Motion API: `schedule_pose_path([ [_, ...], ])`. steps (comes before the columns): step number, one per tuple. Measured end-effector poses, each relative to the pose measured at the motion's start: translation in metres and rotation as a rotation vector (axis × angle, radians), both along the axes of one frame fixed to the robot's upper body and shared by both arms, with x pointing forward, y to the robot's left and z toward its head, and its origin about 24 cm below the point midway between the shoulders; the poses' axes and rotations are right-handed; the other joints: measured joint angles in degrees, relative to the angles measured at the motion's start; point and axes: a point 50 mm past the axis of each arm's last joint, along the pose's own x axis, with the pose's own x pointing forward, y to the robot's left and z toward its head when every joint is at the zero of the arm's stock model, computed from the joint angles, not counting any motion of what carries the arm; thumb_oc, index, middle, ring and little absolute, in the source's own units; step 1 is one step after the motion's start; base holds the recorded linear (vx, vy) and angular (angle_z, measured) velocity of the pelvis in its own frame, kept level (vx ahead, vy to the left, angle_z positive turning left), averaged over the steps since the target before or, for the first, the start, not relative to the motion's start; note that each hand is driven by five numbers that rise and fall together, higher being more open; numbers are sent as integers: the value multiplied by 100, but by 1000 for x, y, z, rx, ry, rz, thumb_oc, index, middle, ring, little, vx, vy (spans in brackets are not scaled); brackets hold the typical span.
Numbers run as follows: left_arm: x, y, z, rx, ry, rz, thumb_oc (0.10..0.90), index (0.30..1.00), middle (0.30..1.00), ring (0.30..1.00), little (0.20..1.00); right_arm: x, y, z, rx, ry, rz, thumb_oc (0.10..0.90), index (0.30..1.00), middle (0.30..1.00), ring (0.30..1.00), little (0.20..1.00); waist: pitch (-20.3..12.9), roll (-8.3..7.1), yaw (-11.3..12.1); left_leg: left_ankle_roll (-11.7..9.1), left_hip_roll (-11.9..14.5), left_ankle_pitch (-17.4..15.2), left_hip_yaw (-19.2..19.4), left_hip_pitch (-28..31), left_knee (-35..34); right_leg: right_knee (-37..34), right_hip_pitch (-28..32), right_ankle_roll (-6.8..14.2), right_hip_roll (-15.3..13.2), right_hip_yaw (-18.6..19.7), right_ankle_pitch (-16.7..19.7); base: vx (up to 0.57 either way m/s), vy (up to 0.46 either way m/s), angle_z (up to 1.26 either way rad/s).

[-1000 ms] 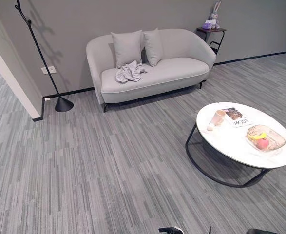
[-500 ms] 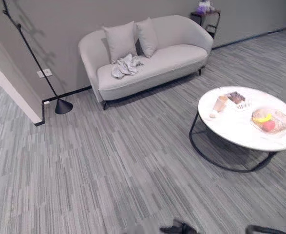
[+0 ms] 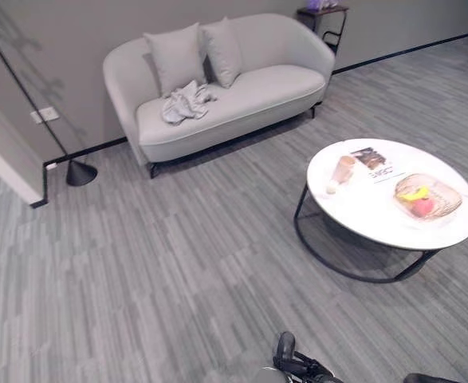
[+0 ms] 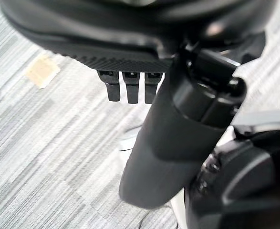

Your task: Hang the clothes on the sofa on the clothes rack.

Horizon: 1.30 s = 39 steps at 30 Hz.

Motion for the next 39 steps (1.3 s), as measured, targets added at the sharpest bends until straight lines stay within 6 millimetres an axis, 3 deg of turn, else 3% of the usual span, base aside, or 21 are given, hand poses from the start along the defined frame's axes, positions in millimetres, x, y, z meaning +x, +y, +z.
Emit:
schedule_pose_path([
  [2, -2, -10, -1, -31, 9, -4, 800, 900, 900, 900, 900, -2, -13, 4, -35, 23, 27, 800, 900, 900, 900, 900, -174, 273, 48, -117, 354, 218, -138, -82, 319, 152, 135, -229, 360, -139, -5, 581, -326, 42],
  [3, -1, -10, -1, -35, 3, -5, 800, 900, 900, 900, 900, -4, -13, 4, -34, 40, 42, 800, 900, 900, 900, 900, -177, 240, 142, -136, 366, 404, -148, -66, 449, 142, 216, -494, 427, -156, -52, 634, -374, 16],
  [7, 1, -7, -1, -19, -17, 6, 800, 900, 900, 900, 900, -11, -9, 1, -57, 107, 154, 800, 900, 900, 900, 900, -414, 87, 382, -817, 602, 939, -386, -703, 1744, -449, 657, -816, 906, -356, -122, 323, -235, -6],
  [9, 14, -6, 0, -18, -69, 20, 800, 900, 900, 900, 900, -8, -3, -1, -66, 121, 192, 800, 900, 900, 900, 900, -413, 90, 552, -851, 740, 1205, -525, -1446, 3295, -444, 804, -1108, 1220, -388, -331, 338, -343, -23],
  [11, 26, 9, 4, -12, -159, 105, 800, 900, 900, 900, 900, 0, 8, -3, -79, 136, 280, 800, 900, 900, 900, 900, -222, -201, 872, -655, 736, 2073, -234, -2091, 4789, -630, 1268, -1315, 1261, -201, -417, 271, -155, -49],
  [12, 27, 12, 5, -17, -176, 124, 800, 900, 900, 900, 900, 5, 13, -3, -73, 124, 297, 800, 900, 900, 900, 900, -190, -280, 952, -544, 566, 1454, -130, -2279, 4898, -765, 1455, -1431, 1213, -171, -531, 362, -119, -9],
  [13, 35, 12, 6, -31, -201, 136, 800, 900, 900, 900, 900, 15, 11, -1, -96, 96, 319, 800, 900, 900, 900, 900, -127, -457, 969, -411, 241, 878, 61, -2697, 4694, -964, 1611, -1377, 1051, -200, -540, 332, 4, 12],
  [16, 40, 12, 6, -2, -233, 234, 800, 900, 900, 900, 900, 45, 23, 5, -92, -10, 369, 800, 900, 900, 900, 900, -26, -605, 1140, -314, -143, 665, 535, -3256, 3462, -1071, 1773, -1301, 1043, -184, -623, 301, 23, -6],
  [18, 42, 17, 7, 32, -241, 254, 800, 900, 900, 900, 900, 73, 57, 8, -39, -128, 441, 800, 900, 900, 900, 900, 209, -790, 1135, 9, -580, 1164, 837, -3323, 1467, -1105, 2050, -1257, 1132, -232, -909, 474, 60, -2],
  [20, 47, 18, 7, 36, -245, 268, 800, 900, 900, 900, 900, 77, 69, 8, -2, -146, 456, 800, 900, 900, 900, 900, 257, -765, 1330, -126, -895, 1618, 374, -3249, -36, -1104, 2191, -1193, 1263, 10, -1177, 429, 41, -35],
  [22, 41, 16, 6, 37, -222, 282, 800, 900, 900, 900, 900, 76, 82, 6, 34, -149, 463, 800, 900, 900, 900, 900, 318, -720, 1584, -282, -907, 1728, 229, -3412, -28, -1111, 2417, -1158, 1330, 314, -1396, 370, 51, -101],
  [23, 30, 14, 4, 36, -181, 295, 800, 900, 900, 900, 900, 67, 88, 1, 62, -123, 464, 800, 900, 900, 900, 900, 322, -630, 1712, -468, -801, 1449, 261, -3406, 238, -1113, 2623, -999, 1392, 558, -1586, 482, 110, -87],
  [25, 28, 21, 5, 55, -173, 341, 800, 900, 900, 900, 900, 56, 103, -4, 107, -101, 465, 800, 900, 900, 900, 900, 467, -908, 1762, -445, -958, 1684, 629, -3461, 846, -965, 2800, -945, 1211, 824, -1840, 524, 154, -48],
  [28, 39, 31, 9, 60, -227, 409, 800, 900, 900, 900, 900, 28, 109, -13, 152, -6, 465, 800, 900, 900, 900, 900, 377, -1066, 1867, -74, -1057, 1424, 1180, -2965, 1052, 268, 2533, -985, 1376, 812, -1817, 559, 221, -47],
  [31, 37, 36, 10, 74, -212, 394, 800, 900, 900, 900, 900, 4, 105, -18, 167, 70, 466, 800, 900, 900, 900, 900, 165, -1141, 1897, 173, -1161, 1265, 1330, -2777, 1150, 471, 2614, -745, 1268, 887, -1760, 429, 290, -57],
  [34, 67, 39, 15, 92, -233, 196, 800, 900, 900, 900, 900, -7, 84, -19, 125, 90, 432, 800, 900, 900, 900, 900, 44, -1116, 1420, 601, -1314, 898, 1427, -2044, 755, 3224, 1507, 275, 934, 943, -849, 556, 490, 4],
  [35, 74, 38, 15, 94, -221, 127, 800, 900, 900, 900, 900, 13, 74, -13, 85, 19, 447, 800, 900, 900, 900, 900, 217, -887, 1225, 1170, -1246, 660, 1511, -2141, 1459, 5147, 876, 324, 727, 846, -266, 396, 315, 9],
  [36, 75, 38, 16, 95, -221, 85, 800, 900, 900, 900, 900, 19, 74, -12, 72, -2, 432, 800, 900, 900, 900, 900, 186, -923, 1169, 1100, -1349, 556, 1523, -2039, 1469, 5814, 591, 320, 510, 786, -69, 439, 255, 21],
  [37, 82, 34, 16, 82, -243, 50, 800, 900, 900, 900, 900, 30, 63, -7, 29, -21, 465, 800, 900, 900, 900, 900, 105, -758, 1062, 1227, -1453, 553, 1280, -1743, 1332, 6105, 215, 66, 435, 618, -190, 454, 172, 48],
  [38, 101, 29, 20, 63, -302, 36, 800, 900, 900, 900, 900, 38, 60, -4, 14, -45, 480, 800, 900, 900, 900, 900, 74, -607, 974, 1200, -1464, 616, 1067, -1709, 1251, 5845, -94, -163, 582, 460, -567, 684, 31, 115],
  [39, 124, 22, 25, 50, -368, 26, 800, 900, 900, 900, 900, 55, 61, 2, 4, -106, 500, 800, 900, 900, 900, 900, 91, -406, 845, 1023, -1474, 729, 651, -1540, 908, 4717, -509, -595, 826, 257, -1163, 521, -25, 134],
])
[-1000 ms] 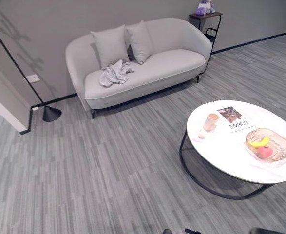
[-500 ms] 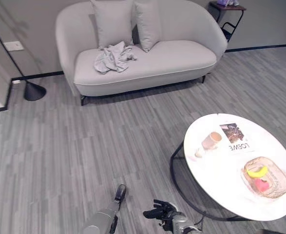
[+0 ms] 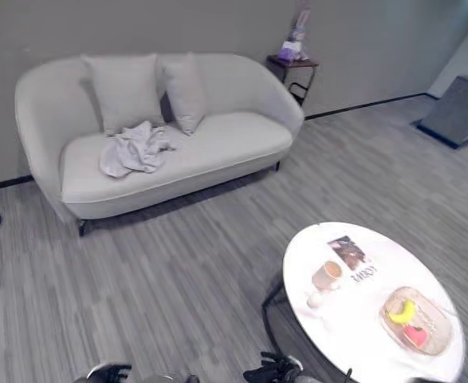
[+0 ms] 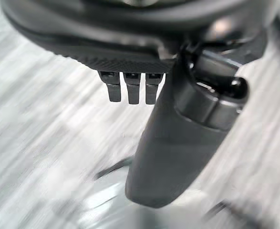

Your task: Hang the clothes on the sofa on the clothes rack.

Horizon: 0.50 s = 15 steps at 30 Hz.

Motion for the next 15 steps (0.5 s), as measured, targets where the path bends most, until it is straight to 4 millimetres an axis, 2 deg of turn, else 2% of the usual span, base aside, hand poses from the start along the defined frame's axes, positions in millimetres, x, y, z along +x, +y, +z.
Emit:
schedule_pose_path([
  [1, 7, -4, 1, -7, -19, -6, 800, 900, 900, 900, 900, 2, 0, 1, -6, -8, 19, 800, 900, 900, 900, 900, 4, 65, -84, -95, -16, 25, -188, 157, -193, -932, -6, -191, 53, -175, -122, 577, -100, 136],
  [2, 10, -7, 2, -13, -32, -5, 800, 900, 900, 900, 900, -3, 1, -1, -4, 1, 28, 800, 900, 900, 900, 900, -39, 73, -169, -245, -31, 5, -272, 210, -312, -2056, 103, -264, 88, -311, -154, 358, -80, 124],
  [3, 12, -10, 2, -28, -48, 6, 800, 900, 900, 900, 900, -6, 4, -2, 7, 5, 37, 800, 900, 900, 900, 900, -66, 63, -236, -253, -45, -35, -288, 379, -401, -3467, 280, -248, 121, -350, -125, 557, -101, 111],
  [4, 8, -14, 0, -33, -51, 0, 800, 900, 900, 900, 900, -11, 7, -4, 8, 19, 27, 800, 900, 900, 900, 900, -149, -43, -175, -253, -191, -119, -385, 626, -560, -4886, 251, -30, 75, -82, 184, 566, -50, 109],
  [5, 5, -14, -1, -37, -41, 16, 800, 900, 900, 900, 900, -14, 8, -5, 13, 31, 26, 800, 900, 900, 900, 900, -170, -127, -225, -164, -308, -152, -535, 734, -559, -5629, 338, 76, 16, 130, 436, 659, -23, 75],
  [6, 0, -15, -3, -40, -28, 26, 800, 900, 900, 900, 900, -11, 9, -4, 8, 17, 19, 800, 900, 900, 900, 900, -123, -109, -222, 33, -346, -103, -653, 992, -592, -5819, 259, 4, -84, 255, 600, 461, -2, 67],
  [7, -10, -17, -6, -48, -2, 42, 800, 900, 900, 900, 900, -10, 7, -4, 9, 12, 3, 800, 900, 900, 900, 900, -148, -82, -224, -96, -369, -265, -876, 1114, -615, -5823, 191, 3, -120, 394, 782, 859, -90, 101],
  [8, -25, -15, -10, -57, 38, 113, 800, 900, 900, 900, 900, -10, 6, -4, 30, 7, -38, 800, 900, 900, 900, 900, -205, -94, -411, -13, -334, -410, -1187, 1384, -585, -5820, 143, -4, -142, 666, 1094, 612, -90, 102],
  [9, -40, -12, -14, -53, 78, 146, 800, 900, 900, 900, 900, -14, 7, -5, 48, 17, -70, 800, 900, 900, 900, 900, -230, -113, -402, -223, -325, -538, -1381, 1541, -604, -5633, 114, 27, -125, 666, 1140, 843, -134, 117],
  [10, -59, -8, -16, -56, 124, 236, 800, 900, 900, 900, 900, -20, 10, -8, 62, 36, -96, 800, 900, 900, 900, 900, -304, -88, -413, -517, -171, -757, -1593, 1775, -603, -5513, 211, -1, 65, 551, 1126, 473, -117, 81],
  [11, -74, -4, -18, -47, 167, 273, 800, 900, 900, 900, 900, -23, 13, -9, 74, 48, -106, 800, 900, 900, 900, 900, -389, -93, -467, -520, -67, -754, -1593, 1978, -593, -5425, 282, -163, 262, 359, 1203, 782, -210, 86],
  [12, -101, 3, -19, -30, 222, 320, 800, 900, 900, 900, 900, -24, 16, -10, 103, 74, -104, 800, 900, 900, 900, 900, -463, -152, -468, -565, -2, -781, -1597, 2256, -552, -5176, 382, -510, 567, 146, 1415, 554, -167, 81],
  [13, -118, 2, -20, -31, 267, 367, 800, 900, 900, 900, 900, -31, 13, -12, 112, 96, -125, 800, 900, 900, 900, 900, -574, -86, -502, -657, 75, -841, -1639, 2344, -428, -5094, 498, -809, 647, 327, 1818, 454, -148, 57],
  [14, -130, -2, -21, -43, 300, 393, 800, 900, 900, 900, 900, -39, 9, -13, 101, 119, -134, 800, 900, 900, 900, 900, -758, 56, -421, -796, 81, -867, -1577, 2205, 16, -5124, 581, -939, 746, 321, 1752, 417, -176, 15],
  [15, -140, 0, -21, -47, 309, 412, 800, 900, 900, 900, 900, -37, 9, -13, 94, 131, -111, 800, 900, 900, 900, 900, -730, -217, -176, -1019, -156, -846, -1372, 1554, 1188, -5345, 777, -1104, 593, 553, 1627, 414, -175, -12],
])
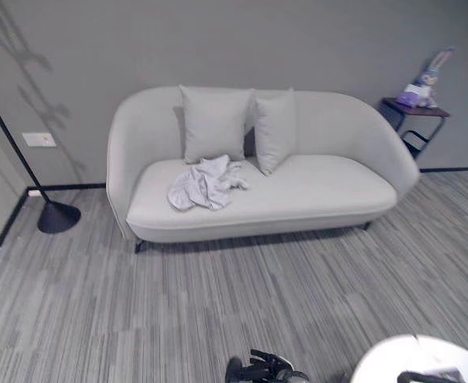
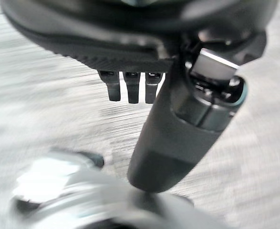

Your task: Hang the clothes on the sofa on the clothes rack.

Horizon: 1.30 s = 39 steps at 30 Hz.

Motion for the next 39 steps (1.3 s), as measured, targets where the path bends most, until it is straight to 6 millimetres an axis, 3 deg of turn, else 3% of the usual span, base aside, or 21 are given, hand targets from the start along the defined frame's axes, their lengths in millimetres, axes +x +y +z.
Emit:
schedule_pose_path([
  [1, 0, 0, 0, 0, 0, 0, 800, 900, 900, 900, 900, 0, 0, 0, 0, 0, 0, 800, 900, 900, 900, 900, 0, 0, 0, 0, 0, 0, 0, 0, 0, 0, 0, 0, 0, 0, 0, 546, -232, 30],
  [3, 10, 8, 2, 26, -30, -60, 800, 900, 900, 900, 900, -2, 3, -1, -7, 19, 47, 800, 900, 900, 900, 900, 21, -30, 160, -136, 689, -151, 30, -639, 638, -420, 618, 34, 58, -159, -214, 338, -134, 55],
  [6, 27, 3, 1, 21, -61, -152, 800, 900, 900, 900, 900, 6, -2, 2, -45, -4, 87, 800, 900, 900, 900, 900, 57, 136, 204, -676, 990, -7, 162, -1229, 2105, -425, 974, 74, 159, -115, -471, 255, -127, 2],
  [8, 70, 11, 7, 73, -144, -312, 800, 900, 900, 900, 900, 35, -4, 10, -91, -57, 93, 800, 900, 900, 900, 900, 443, 3, 196, -268, 1378, 275, 992, -1972, 3031, -265, 1082, -17, 15, 146, -790, 271, -160, 13],
  [9, 81, 19, 11, 103, -174, -341, 800, 900, 900, 900, 900, 50, 1, 14, -103, -93, 94, 800, 900, 900, 900, 900, 654, -139, 282, -13, 1582, -2, 1478, -2278, 3136, -362, 1185, 3, -143, 258, -874, 231, -60, -21],
  [11, 104, 33, 20, 147, -240, -352, 800, 900, 900, 900, 900, 66, 7, 20, -112, -140, 88, 800, 900, 900, 900, 900, 1007, -507, 340, 176, 1536, -132, 1871, -2522, 2369, -394, 1331, 161, -620, 289, -812, 189, 42, -16],
  [12, 113, 40, 25, 157, -294, -295, 800, 900, 900, 900, 900, 78, 7, 25, -110, -188, 86, 800, 900, 900, 900, 900, 1100, -564, 395, -45, 1374, 59, 1721, -2777, 1218, -342, 1329, 365, -940, 296, -967, 307, 137, -21],
  [13, 114, 27, 21, 128, -312, -255, 800, 900, 900, 900, 900, 83, -5, 30, -133, -217, 56, 800, 900, 900, 900, 900, 1081, -412, 387, -41, 1282, 385, 1503, -2751, -85, -282, 1337, 686, -1044, 299, -1081, 217, 118, -21],
  [14, 111, 14, 17, 95, -306, -242, 800, 900, 900, 900, 900, 84, -17, 33, -162, -228, 41, 800, 900, 900, 900, 900, 1046, -77, 376, -60, 1398, 591, 1477, -2695, -654, -318, 1442, 897, -980, 243, -1074, 379, 168, -46],
  [15, 106, 2, 13, 70, -295, -223, 800, 900, 900, 900, 900, 86, -16, 34, -167, -250, 11, 800, 900, 900, 900, 900, 1170, -5, 481, -242, 1265, 1245, 1622, -2410, -773, -154, 1550, 1197, -1214, 190, -1154, 206, 85, -31],
  [17, 99, -1, 10, 60, -288, -224, 800, 900, 900, 900, 900, 88, -3, 33, -142, -266, 11, 800, 900, 900, 900, 900, 1134, 208, 441, -167, 1319, 1356, 1663, -2190, -1038, 528, 1414, 1031, -874, -38, -1614, 239, 99, -24],
  [21, 93, 6, 10, 73, -277, -160, 800, 900, 900, 900, 900, 103, 17, 39, -116, -344, -8, 800, 900, 900, 900, 900, 1064, 57, 619, -19, 1112, 1437, 1839, -2005, -1276, 63, 1503, 729, -75, -175, -1694, 369, 106, -6],
  [23, 89, 9, 10, 72, -295, -59, 800, 900, 900, 900, 900, 110, 11, 44, -161, -372, -65, 800, 900, 900, 900, 900, 1130, -108, 750, 86, 1037, 786, 1767, -2665, 302, -452, 1959, 488, -77, 109, -1482, 423, 102, 0],
  [26, 67, 8, 6, 66, -211, -61, 800, 900, 900, 900, 900, 120, -10, 55, -272, -427, -98, 800, 900, 900, 900, 900, 983, -211, 834, 355, 803, 907, 1531, -2707, -157, -455, 2140, 537, -67, 144, -1733, 361, 132, -18],
  [29, 56, 20, 7, 103, -165, -62, 800, 900, 900, 900, 900, 123, -23, 60, -361, -437, -117, 800, 900, 900, 900, 900, 843, -726, 898, 457, 701, 913, 1721, -2370, -479, 202, 1922, 838, -257, 35, -1922, 267, 153, -19],
  [32, 74, 11, 8, 93, -210, -221, 800, 900, 900, 900, 900, 143, -34, 76, -443, -488, -83, 800, 900, 900, 900, 900, 1023, -378, 899, 511, 1114, 935, 1837, -1926, -666, 2443, 1076, 1303, -198, -517, -1759, 230, 168, -31],
  [33, 74, 20, 11, 123, -198, -295, 800, 900, 900, 900, 900, 147, -38, 80, -463, -500, -76, 800, 900, 900, 900, 900, 1007, -283, 768, 634, 1077, 852, 1905, -1507, -870, 3324, 851, 1673, -444, -648, -1503, 396, 103, -2],
  [34, 78, 23, 13, 132, -218, -301, 800, 900, 900, 900, 900, 150, -45, 84, -495, -510, -82, 800, 900, 900, 900, 900, 959, -266, 738, 637, 1012, 851, 1891, -1302, -1114, 3633, 819, 1734, -512, -777, -1502, 240, 9, 15],
  [35, 87, 24, 15, 140, -247, -308, 800, 900, 900, 900, 900, 151, -52, 88, -518, -517, -81, 800, 900, 900, 900, 900, 954, -208, 760, 800, 1010, 720, 1753, -1195, -1263, 3673, 753, 1670, -652, -873, -1542, 396, -67, 24],
  [36, 94, 17, 15, 128, -268, -328, 800, 900, 900, 900, 900, 153, -60, 92, -551, -526, -72, 800, 900, 900, 900, 900, 908, -125, 721, 756, 957, 848, 1636, -1117, -1480, 3423, 790, 1243, -876, -1296, -1795, 145, -79, 26],
  [39, 109, 1, 14, 93, -319, -351, 800, 900, 900, 900, 900, 154, -85, 107, -644, -575, -60, 800, 900, 900, 900, 900, 822, 272, 567, 711, 990, 972, 1343, -1115, -1691, 1621, 682, 1435, -1135, -951, -1650, 251, -160, 58],
])
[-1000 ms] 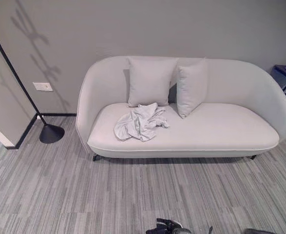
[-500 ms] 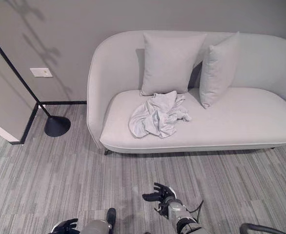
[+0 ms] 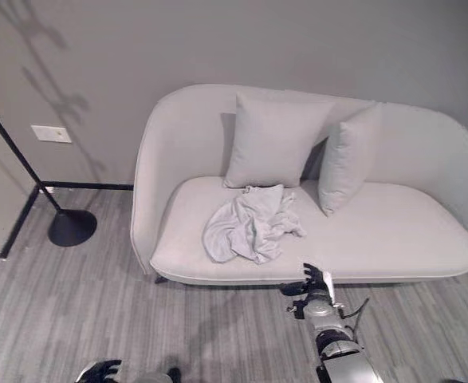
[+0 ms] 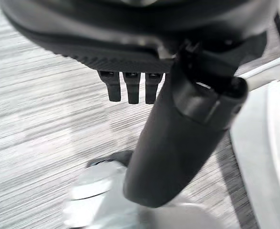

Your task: Hang the clothes on the sofa on the clothes rack.

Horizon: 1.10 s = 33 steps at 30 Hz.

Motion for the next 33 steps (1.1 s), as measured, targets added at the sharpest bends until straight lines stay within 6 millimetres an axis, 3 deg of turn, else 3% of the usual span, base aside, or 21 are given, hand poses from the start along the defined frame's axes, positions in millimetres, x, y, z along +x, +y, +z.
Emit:
schedule_pose_path([
  [1, 3, -5, 0, -12, -10, -10, 800, 900, 900, 900, 900, -1, -4, 2, -14, -4, -5, 800, 900, 900, 900, 900, -20, 39, -9, -6, -30, 5, -35, -4, 2, -368, -27, 105, -75, 80, 81, 307, -229, 50],
  [2, 11, -9, 1, -5, -22, -50, 800, 900, 900, 900, 900, -5, -12, 4, -43, -2, -6, 800, 900, 900, 900, 900, -51, 99, -64, -93, -64, -39, -268, 40, -81, -1317, -30, 291, -285, 566, 423, 336, -251, 67],
  [3, 11, -11, 0, -3, -20, -52, 800, 900, 900, 900, 900, -8, -15, 5, -73, 3, 11, 800, 900, 900, 900, 900, -63, 82, -136, -105, -114, -4, -387, 40, -98, -1748, 64, 305, -363, 787, 683, 396, -323, 94],
  [4, 11, -9, 1, 3, -24, -43, 800, 900, 900, 900, 900, -11, -16, 4, -105, 17, 33, 800, 900, 900, 900, 900, -89, 17, -163, -146, -110, 9, -526, 76, -161, -2036, -20, 279, -541, 826, 1128, 304, -257, 76],
  [5, 11, -7, 1, 6, -25, -38, 800, 900, 900, 900, 900, -13, -16, 2, -114, 30, 40, 800, 900, 900, 900, 900, -115, -39, -139, -199, -97, -16, -593, 83, -176, -2091, -78, 331, -549, 766, 1301, 393, -377, 79],
  [6, 10, 1, 3, 30, -27, -42, 800, 900, 900, 900, 900, -16, -13, -2, -124, 58, 51, 800, 900, 900, 900, 900, -155, -290, -169, -355, -136, -52, -760, 86, -171, -2058, -69, 191, -512, 787, 1686, 211, -220, 69],
  [7, 9, 8, 4, 49, -23, -42, 800, 900, 900, 900, 900, -18, -11, -5, -120, 70, 53, 800, 900, 900, 900, 900, -189, -488, -198, -453, -185, -74, -880, 107, -189, -2059, 14, 160, -480, 784, 1796, 277, -295, 63],
  [8, -1, 10, 2, 54, -6, -8, 800, 900, 900, 900, 900, -19, -11, -6, -115, 77, 54, 800, 900, 900, 900, 900, -267, -529, -84, -696, -23, -190, -945, 175, -185, -2072, 121, 128, -273, 626, 1522, 149, -175, 28],
  [11, -27, 2, -5, 11, 42, 65, 800, 900, 900, 900, 900, -10, -14, 6, -136, 29, 74, 800, 900, 900, 900, 900, -401, -301, -105, -978, 569, -116, -903, 35, -139, -2072, 184, -155, 331, 463, 1302, 241, -365, 29],
  [12, -24, 4, -4, 22, 27, 77, 800, 900, 900, 900, 900, -10, -17, 7, -145, 29, 68, 800, 900, 900, 900, 900, -392, -281, -156, -1106, 649, -130, -1003, -59, -60, -2072, 224, -182, 382, 333, 1285, 97, -261, 59],
  [17, -19, 3, -3, 45, 16, 3, 800, 900, 900, 900, 900, -8, -23, 11, -182, 46, 97, 800, 900, 900, 900, 900, -380, -189, -88, -1302, 1071, -20, -1322, -373, -5, -2080, 312, -413, 835, -162, 1093, 154, -225, 52],
  [20, -10, 3, 0, 31, -26, 17, 800, 900, 900, 900, 900, -4, -24, 9, -192, 77, 108, 800, 900, 900, 900, 900, -299, -139, 100, -1481, 1283, 70, -1494, -562, -56, -2107, 295, -480, 1040, -402, 999, 155, -150, 52],
  [21, -12, 1, -1, 21, -24, 33, 800, 900, 900, 900, 900, -1, -24, 11, -192, 74, 112, 800, 900, 900, 900, 900, -241, -32, 213, -1518, 1314, 91, -1558, -655, -5, -2106, 317, -494, 1093, -497, 984, 143, -129, 39],
  [23, -12, -1, -2, 11, -26, 49, 800, 900, 900, 900, 900, 3, -25, 12, -196, 89, 112, 800, 900, 900, 900, 900, -159, 63, 354, -1554, 1298, 114, -1645, -786, 174, -2104, 304, -542, 1128, -494, 952, 35, -40, 31],
  [25, -8, -3, -1, -1, -45, 58, 800, 900, 900, 900, 900, 6, -27, 14, -207, 109, 107, 800, 900, 900, 900, 900, -18, 41, 417, -1553, 1103, 141, -1726, -1187, 765, -2107, 263, -566, 1056, -352, 938, 14, -44, 45],
  [26, -8, -5, -1, -11, -47, 71, 800, 900, 900, 900, 900, 8, -33, 18, -218, 103, 92, 800, 900, 900, 900, 900, 87, 173, 482, -1576, 921, 261, -1758, -1560, 1206, -2100, 267, -600, 1073, -363, 917, 27, -46, 100],
  [28, 2, -12, 1, -54, -101, 104, 800, 900, 900, 900, 900, 7, -57, 32, -253, 97, 20, 800, 900, 900, 900, 900, 358, 366, 648, -1486, 684, 742, -1297, -2308, 2005, -2102, 158, -649, 979, -391, 886, 19, -7, 102],
  [29, 7, -14, 3, -69, -122, 119, 800, 900, 900, 900, 900, 7, -67, 40, -268, 87, -10, 800, 900, 900, 900, 900, 489, 315, 636, -1483, 661, 975, -904, -2637, 2160, -2108, 102, -695, 876, -506, 872, 152, 7, 66],
  [30, 10, -15, 3, -74, -135, 126, 800, 900, 900, 900, 900, 9, -74, 47, -275, 76, -48, 800, 900, 900, 900, 900, 564, 323, 633, -1443, 591, 955, -704, -2696, 1963, -2108, 58, -726, 786, -652, 889, 162, -3, 74],
  [31, -7, -10, -1, -63, -72, 164, 800, 900, 900, 900, 900, 13, -80, 57, -279, 45, -84, 800, 900, 900, 900, 900, 567, 268, 564, -1242, 310, 735, -469, -2606, 1081, -2102, -138, -739, 623, -617, 910, 198, 67, 55],
  [33, -28, -4, -6, -38, -2, 188, 800, 900, 900, 900, 900, 25, -77, 67, -285, -6, -72, 800, 900, 900, 900, 900, 562, 239, 548, -1204, 165, 685, -468, -2361, 510, -2099, -325, -746, 601, -577, 912, 155, 90, -13],
])
